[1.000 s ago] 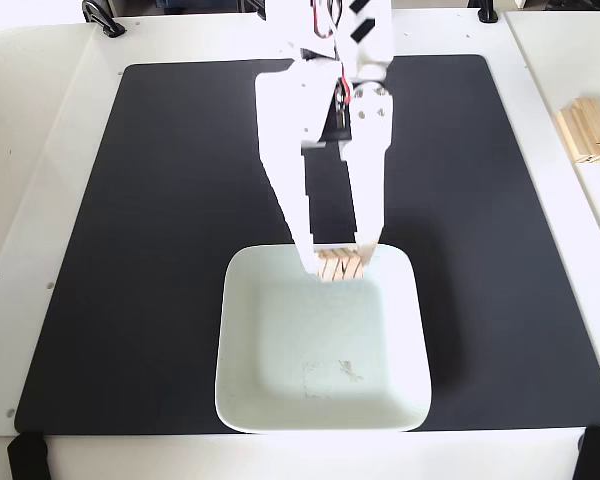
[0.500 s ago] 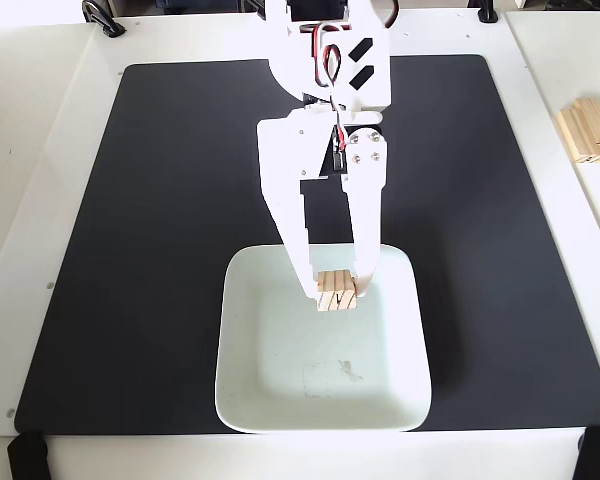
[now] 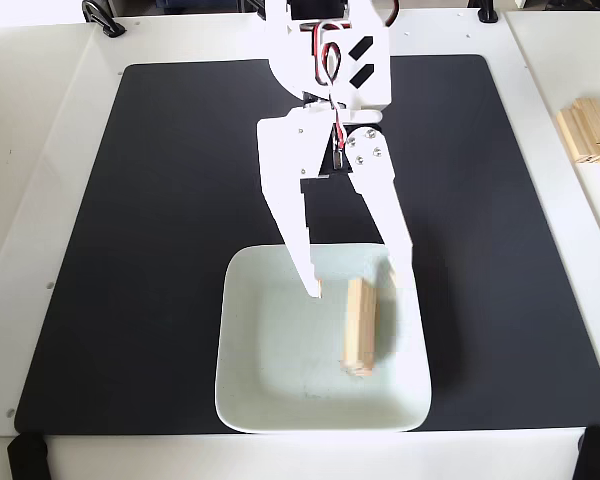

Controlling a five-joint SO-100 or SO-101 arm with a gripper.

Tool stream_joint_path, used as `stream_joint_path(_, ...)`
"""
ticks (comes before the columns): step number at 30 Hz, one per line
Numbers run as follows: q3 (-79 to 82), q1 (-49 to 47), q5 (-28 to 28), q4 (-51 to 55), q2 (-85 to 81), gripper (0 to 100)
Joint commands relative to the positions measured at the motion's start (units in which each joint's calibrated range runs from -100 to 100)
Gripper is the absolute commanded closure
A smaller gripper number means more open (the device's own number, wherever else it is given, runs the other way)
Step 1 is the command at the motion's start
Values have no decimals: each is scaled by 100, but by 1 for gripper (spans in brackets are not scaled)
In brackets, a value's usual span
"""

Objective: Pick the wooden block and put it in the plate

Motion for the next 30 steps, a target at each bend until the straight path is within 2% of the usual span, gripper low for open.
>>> stream_joint_path(1,-82,51,12,-17,-126,66)
stream_joint_path(11,-82,51,-14,-17,-126,68)
stream_joint_path(13,-82,51,-14,-17,-126,74)
stream_joint_path(17,-46,28,-14,-9,-245,99)
stream_joint_path(18,35,28,-14,-9,-321,100)
stream_joint_path(20,350,28,-20,-35,-490,97)
stream_joint_path(22,710,28,-20,-53,-736,99)
stream_joint_path(30,2536,-73,-14,-70,-2338,99)
